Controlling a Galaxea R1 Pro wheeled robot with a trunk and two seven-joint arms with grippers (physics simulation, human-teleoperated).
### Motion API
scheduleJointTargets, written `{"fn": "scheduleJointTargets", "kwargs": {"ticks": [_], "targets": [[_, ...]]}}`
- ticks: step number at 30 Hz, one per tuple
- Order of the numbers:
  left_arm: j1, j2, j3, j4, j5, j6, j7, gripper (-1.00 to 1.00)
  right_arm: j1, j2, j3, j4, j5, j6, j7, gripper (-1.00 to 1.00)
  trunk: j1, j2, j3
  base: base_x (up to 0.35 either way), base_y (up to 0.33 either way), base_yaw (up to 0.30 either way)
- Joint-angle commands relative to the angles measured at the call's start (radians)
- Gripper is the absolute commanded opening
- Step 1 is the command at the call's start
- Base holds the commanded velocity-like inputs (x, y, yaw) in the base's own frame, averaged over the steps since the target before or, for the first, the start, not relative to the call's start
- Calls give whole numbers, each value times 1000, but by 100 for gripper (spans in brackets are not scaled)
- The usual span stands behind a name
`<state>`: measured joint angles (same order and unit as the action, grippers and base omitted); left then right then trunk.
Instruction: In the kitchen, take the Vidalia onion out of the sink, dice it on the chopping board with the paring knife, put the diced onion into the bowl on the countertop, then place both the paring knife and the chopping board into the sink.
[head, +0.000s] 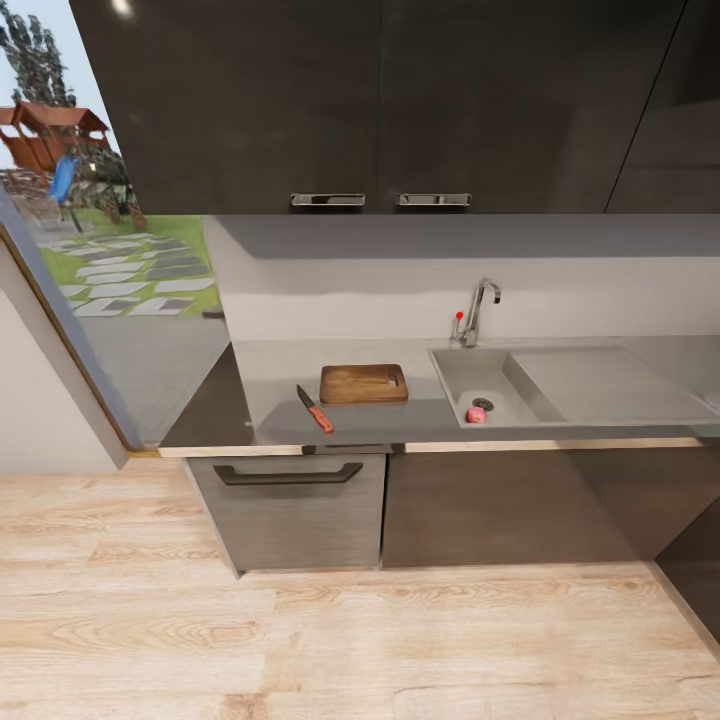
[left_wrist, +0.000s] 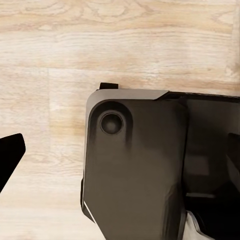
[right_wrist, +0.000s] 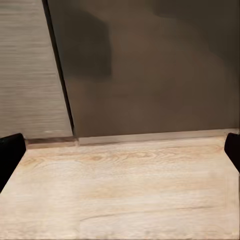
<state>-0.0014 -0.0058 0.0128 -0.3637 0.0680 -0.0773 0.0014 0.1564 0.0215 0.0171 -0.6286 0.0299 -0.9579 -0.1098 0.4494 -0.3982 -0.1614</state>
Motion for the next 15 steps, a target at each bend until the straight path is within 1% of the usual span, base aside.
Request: {"fn": "scheduleJointTargets", "kwargs": {"ticks": [1,2,4,6,7,9,10,11,13,15], "targets": [[0,0,1,0,7,-2,0,100,1,1,1,14,4,-6,-8,100,1,-2,-2,0,0,0],[0,0,1,0,7,-2,0,100,3,1,-1,45,2,16,-9,100,1,-2,-2,0,0,0],[0,0,1,0,7,-2,0,100,4,1,-3,50,2,85,-9,100,1,-2,-2,0,0,0],[0,0,1,0,7,-2,0,100,4,0,-3,31,1,223,-7,100,1,-2,-2,0,0,0],[0,0,1,0,7,-2,0,100,4,0,-3,22,0,262,-6,100,1,-2,-2,0,0,0],[0,0,1,0,7,-2,0,100,4,-1,-4,-26,-1,403,-3,100,1,-2,-2,0,0,0],[0,0,1,0,7,-2,0,100,4,-1,-4,-54,-2,454,-2,100,1,-2,-2,0,0,0],[0,0,1,0,7,-2,0,100,4,-1,-5,-75,-4,487,-1,100,1,-2,-2,0,0,0],[0,1,1,-1,7,-2,0,100,4,0,-5,-99,-14,526,0,100,1,-2,-2,0,0,0],[0,2,1,-1,7,-2,0,100,4,1,-6,-101,-31,534,1,100,1,-2,-2,0,0,0]]}}
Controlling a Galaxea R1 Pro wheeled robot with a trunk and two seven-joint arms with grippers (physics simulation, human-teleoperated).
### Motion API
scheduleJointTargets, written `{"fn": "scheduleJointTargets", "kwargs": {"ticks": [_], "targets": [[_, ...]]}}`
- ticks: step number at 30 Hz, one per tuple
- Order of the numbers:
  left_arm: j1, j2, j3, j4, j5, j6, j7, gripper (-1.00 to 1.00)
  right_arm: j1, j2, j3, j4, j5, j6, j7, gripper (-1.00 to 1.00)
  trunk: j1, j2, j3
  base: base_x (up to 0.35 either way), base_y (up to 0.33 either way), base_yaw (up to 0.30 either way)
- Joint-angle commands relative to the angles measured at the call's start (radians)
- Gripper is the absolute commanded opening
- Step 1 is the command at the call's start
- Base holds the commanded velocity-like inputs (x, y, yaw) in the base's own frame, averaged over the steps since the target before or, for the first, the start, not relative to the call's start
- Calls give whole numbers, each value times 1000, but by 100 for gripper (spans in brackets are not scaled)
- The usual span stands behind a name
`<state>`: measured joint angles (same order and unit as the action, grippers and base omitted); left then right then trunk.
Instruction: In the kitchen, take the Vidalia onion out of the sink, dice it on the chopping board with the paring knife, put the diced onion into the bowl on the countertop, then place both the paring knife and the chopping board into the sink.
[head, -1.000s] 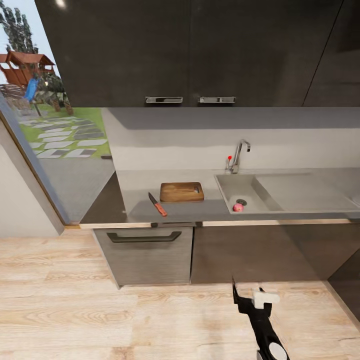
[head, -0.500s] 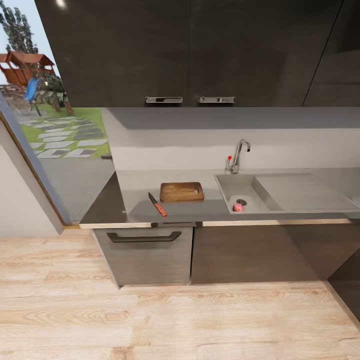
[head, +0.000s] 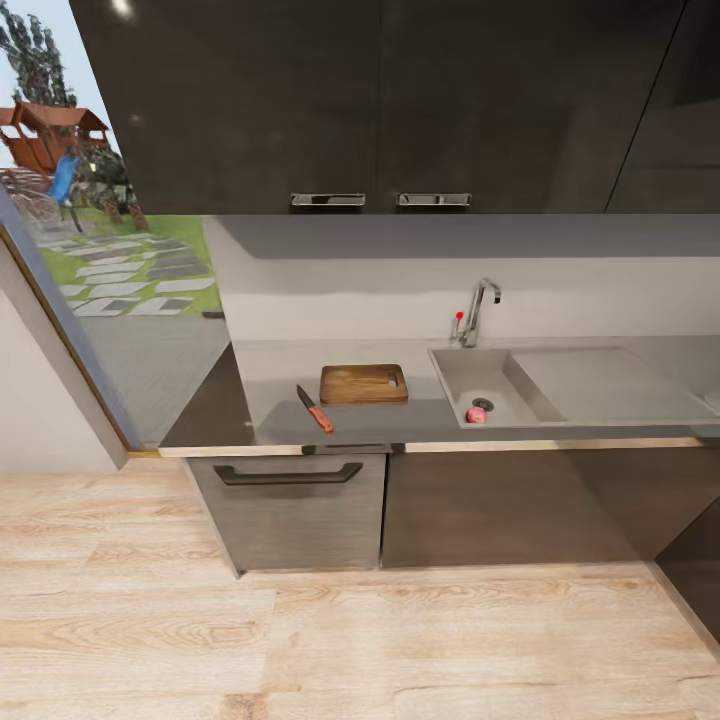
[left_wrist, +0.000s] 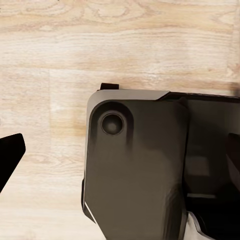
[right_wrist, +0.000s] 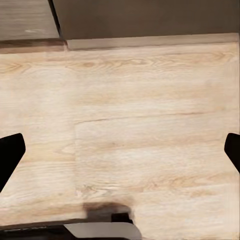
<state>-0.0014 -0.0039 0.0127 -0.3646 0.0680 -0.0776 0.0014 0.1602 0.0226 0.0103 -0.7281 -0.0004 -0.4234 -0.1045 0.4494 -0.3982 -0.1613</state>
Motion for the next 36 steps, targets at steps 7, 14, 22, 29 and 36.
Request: {"fn": "scheduleJointTargets", "kwargs": {"ticks": [7,14,22,29,36], "targets": [[0,-2,0,0,7,-2,0,100,1,1,4,35,-106,7,-4,100,1,-2,0,0,-123,-135],[0,-2,1,0,7,-2,0,100,1,1,5,43,-117,9,-4,100,1,-2,3,0,-296,-255],[0,-1,1,0,7,-2,0,100,1,1,5,44,-118,11,-3,100,1,-2,3,66,-300,-274],[0,-1,1,0,7,-2,0,100,1,0,5,44,-118,11,-3,100,1,-2,3,219,-109,-280],[0,-1,1,0,7,-2,0,100,1,0,5,44,-118,11,-3,100,1,-2,3,265,-4,-282]]}}
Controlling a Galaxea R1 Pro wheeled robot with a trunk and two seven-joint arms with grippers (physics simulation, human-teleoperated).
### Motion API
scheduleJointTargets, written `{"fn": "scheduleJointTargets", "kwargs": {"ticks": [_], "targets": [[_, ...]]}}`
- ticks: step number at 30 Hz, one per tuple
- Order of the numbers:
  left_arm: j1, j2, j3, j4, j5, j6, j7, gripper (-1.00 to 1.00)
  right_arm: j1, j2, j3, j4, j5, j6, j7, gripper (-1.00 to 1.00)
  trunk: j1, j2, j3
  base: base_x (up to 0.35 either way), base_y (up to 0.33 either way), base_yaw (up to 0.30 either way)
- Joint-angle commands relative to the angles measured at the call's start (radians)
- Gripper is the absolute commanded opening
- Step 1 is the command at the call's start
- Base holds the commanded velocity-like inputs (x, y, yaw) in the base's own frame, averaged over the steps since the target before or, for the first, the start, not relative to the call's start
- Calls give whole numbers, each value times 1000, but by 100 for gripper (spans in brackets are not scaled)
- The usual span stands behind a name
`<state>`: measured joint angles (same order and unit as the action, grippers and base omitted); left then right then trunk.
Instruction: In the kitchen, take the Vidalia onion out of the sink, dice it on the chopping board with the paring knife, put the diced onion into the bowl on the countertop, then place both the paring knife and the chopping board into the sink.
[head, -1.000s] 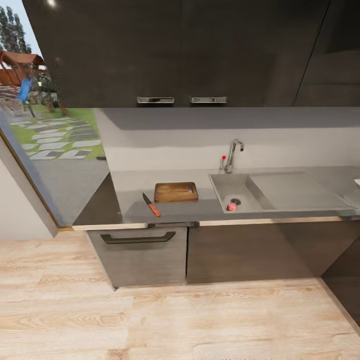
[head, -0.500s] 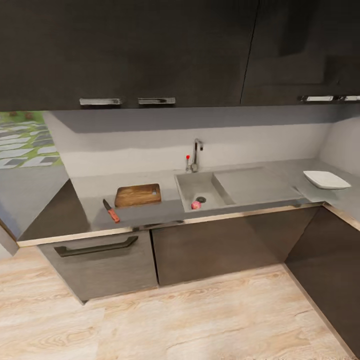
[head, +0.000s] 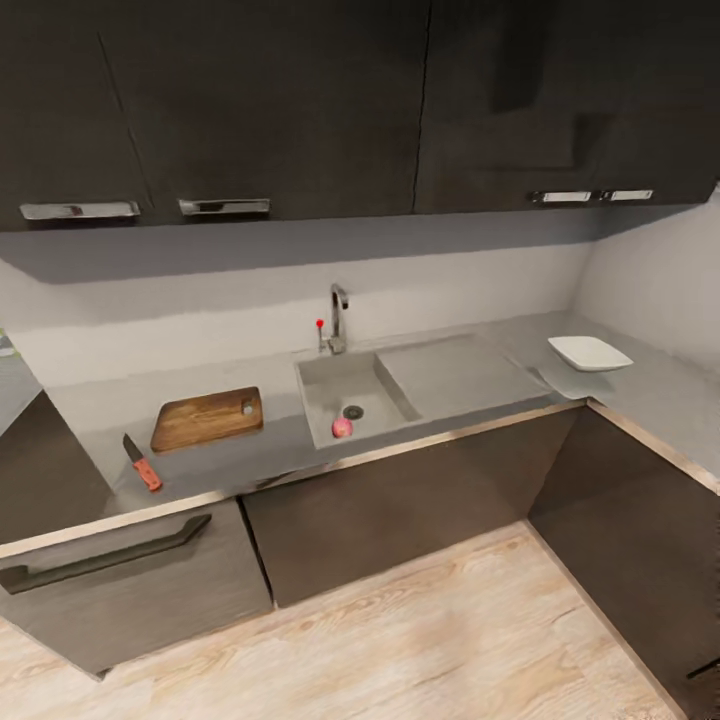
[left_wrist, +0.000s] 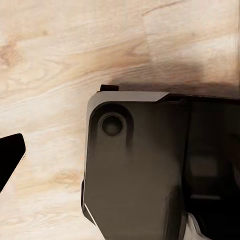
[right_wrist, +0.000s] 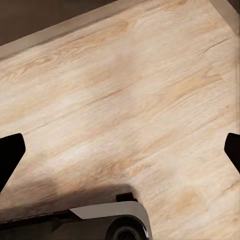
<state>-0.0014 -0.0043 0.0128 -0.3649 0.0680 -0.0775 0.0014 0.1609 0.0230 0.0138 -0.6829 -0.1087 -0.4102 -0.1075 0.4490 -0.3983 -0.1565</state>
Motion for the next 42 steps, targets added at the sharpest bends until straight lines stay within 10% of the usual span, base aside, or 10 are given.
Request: {"fn": "scheduleJointTargets", "kwargs": {"ticks": [1,42], "targets": [[0,0,1,0,7,-2,0,100,0,0,2,-1,-9,-2,0,100,1,-2,-2,253,-1,-284],[0,0,0,3,7,-2,0,100,0,0,0,-1,-9,0,0,100,1,-2,-2,17,0,-286]]}}
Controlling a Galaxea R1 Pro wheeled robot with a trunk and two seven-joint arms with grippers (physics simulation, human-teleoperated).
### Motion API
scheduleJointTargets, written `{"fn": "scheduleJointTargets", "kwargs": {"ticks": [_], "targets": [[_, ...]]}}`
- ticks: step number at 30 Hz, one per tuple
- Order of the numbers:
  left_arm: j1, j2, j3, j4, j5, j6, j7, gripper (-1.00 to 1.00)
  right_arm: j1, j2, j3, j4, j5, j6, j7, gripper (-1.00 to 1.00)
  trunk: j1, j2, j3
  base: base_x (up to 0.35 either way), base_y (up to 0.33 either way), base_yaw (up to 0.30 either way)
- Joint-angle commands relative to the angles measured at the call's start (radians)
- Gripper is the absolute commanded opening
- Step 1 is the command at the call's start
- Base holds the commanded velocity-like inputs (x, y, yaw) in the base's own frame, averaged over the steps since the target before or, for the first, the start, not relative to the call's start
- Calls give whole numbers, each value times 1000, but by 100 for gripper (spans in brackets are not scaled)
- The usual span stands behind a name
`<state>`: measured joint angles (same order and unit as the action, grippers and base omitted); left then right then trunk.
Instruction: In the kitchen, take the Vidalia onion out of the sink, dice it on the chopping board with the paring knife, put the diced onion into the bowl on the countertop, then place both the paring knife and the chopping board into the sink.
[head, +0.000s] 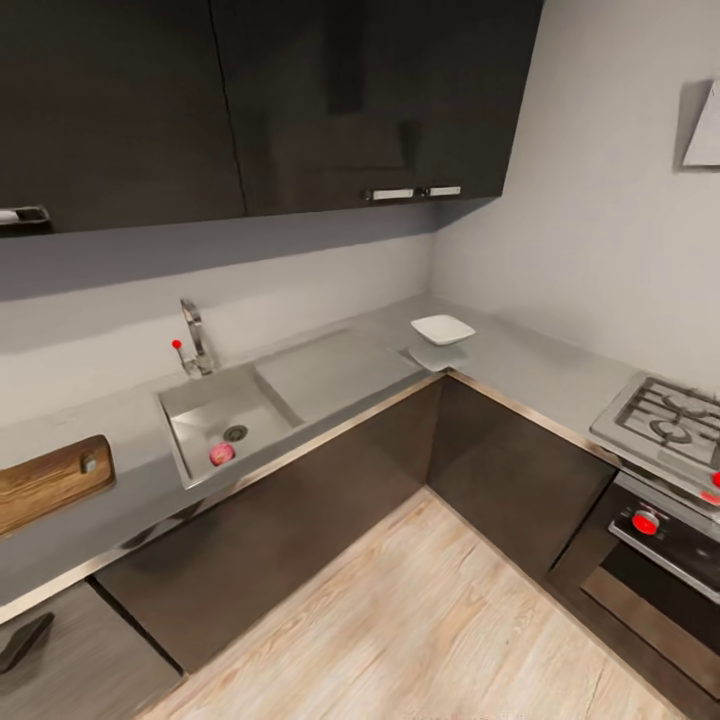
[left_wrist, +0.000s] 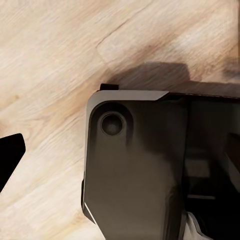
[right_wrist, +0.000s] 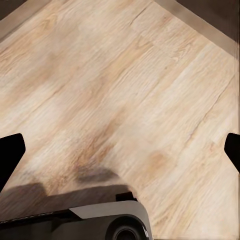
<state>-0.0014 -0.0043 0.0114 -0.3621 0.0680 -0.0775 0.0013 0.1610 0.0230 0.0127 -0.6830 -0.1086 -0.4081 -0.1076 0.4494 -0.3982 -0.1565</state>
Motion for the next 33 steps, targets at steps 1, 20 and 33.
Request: {"fn": "scheduleJointTargets", "kwargs": {"ticks": [1,20,33], "targets": [[0,0,1,0,7,-2,0,100,0,0,1,-1,-9,-3,0,100,1,-2,-2,0,0,-287],[0,-2,1,0,7,-2,0,100,0,0,1,-1,-9,-2,0,100,1,-2,-2,61,6,-286],[0,-2,1,1,7,-2,0,100,0,1,1,-1,-9,-1,-1,100,1,-2,-2,98,50,-47]]}}
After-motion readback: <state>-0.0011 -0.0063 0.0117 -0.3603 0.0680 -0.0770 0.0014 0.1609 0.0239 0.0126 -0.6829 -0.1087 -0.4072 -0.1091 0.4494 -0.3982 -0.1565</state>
